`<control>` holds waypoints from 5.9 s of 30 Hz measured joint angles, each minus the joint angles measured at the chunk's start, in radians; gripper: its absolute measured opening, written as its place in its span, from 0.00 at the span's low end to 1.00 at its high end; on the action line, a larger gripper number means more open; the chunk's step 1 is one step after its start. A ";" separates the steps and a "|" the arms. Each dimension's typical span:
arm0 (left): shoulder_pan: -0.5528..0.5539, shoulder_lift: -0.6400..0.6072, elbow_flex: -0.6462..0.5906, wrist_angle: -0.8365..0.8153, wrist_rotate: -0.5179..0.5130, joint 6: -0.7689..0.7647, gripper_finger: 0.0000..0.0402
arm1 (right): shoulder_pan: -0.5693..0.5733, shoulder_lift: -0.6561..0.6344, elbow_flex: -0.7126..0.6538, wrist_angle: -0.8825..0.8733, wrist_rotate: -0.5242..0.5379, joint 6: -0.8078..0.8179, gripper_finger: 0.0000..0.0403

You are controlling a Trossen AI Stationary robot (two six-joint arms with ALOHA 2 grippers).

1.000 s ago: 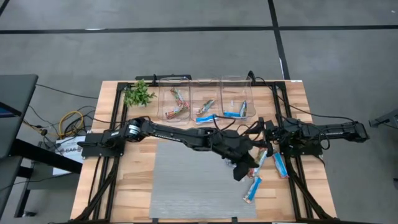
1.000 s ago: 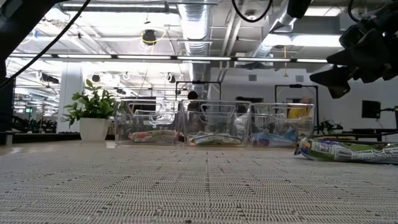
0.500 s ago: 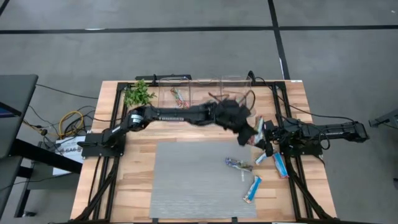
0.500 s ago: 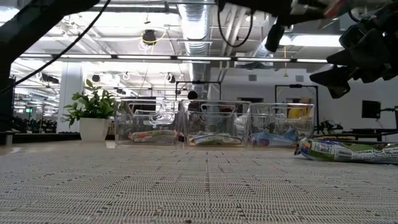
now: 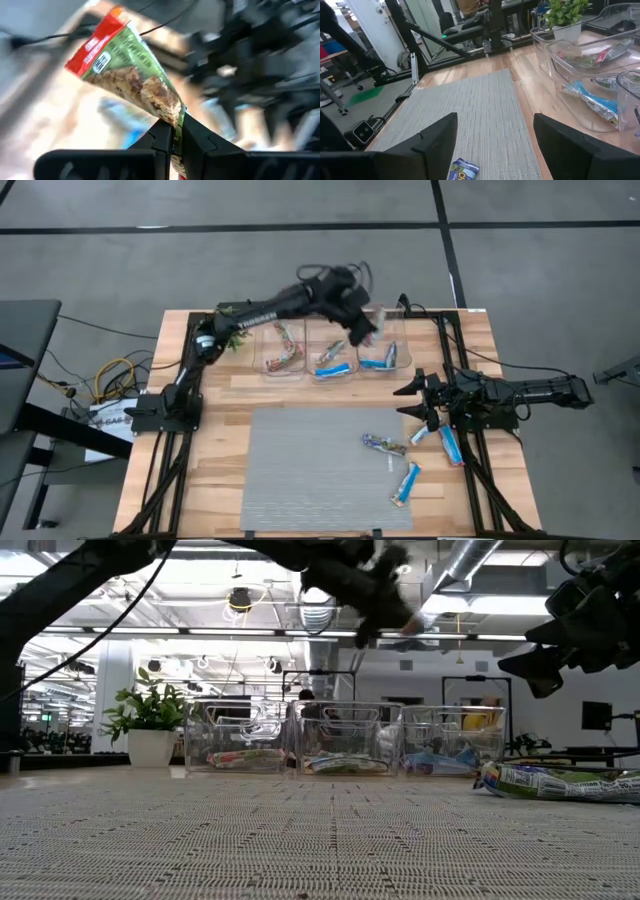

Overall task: Pick and place Granola Bars by type
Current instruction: Put the red granola bar into the left transparent bin, then put the blue granola bar into the right transparent bin

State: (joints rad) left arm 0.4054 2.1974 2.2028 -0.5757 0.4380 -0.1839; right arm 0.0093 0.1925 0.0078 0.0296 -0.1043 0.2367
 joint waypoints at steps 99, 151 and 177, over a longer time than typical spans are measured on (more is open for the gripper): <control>-0.647 -0.164 -0.114 0.111 -0.224 -0.069 0.40 | 0.000 0.000 0.000 0.000 0.000 0.000 0.63; -0.447 -1.919 -2.141 0.676 -0.530 0.093 0.40 | 0.000 0.000 0.000 0.000 0.000 0.000 0.63; -0.445 -2.128 -2.192 0.609 -0.462 0.296 0.40 | 0.000 0.000 0.000 0.000 0.000 0.000 0.63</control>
State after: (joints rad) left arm -0.0397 0.0694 0.0105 0.0336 -0.0238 0.1119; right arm 0.0093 0.1925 0.0078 0.0296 -0.1047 0.2367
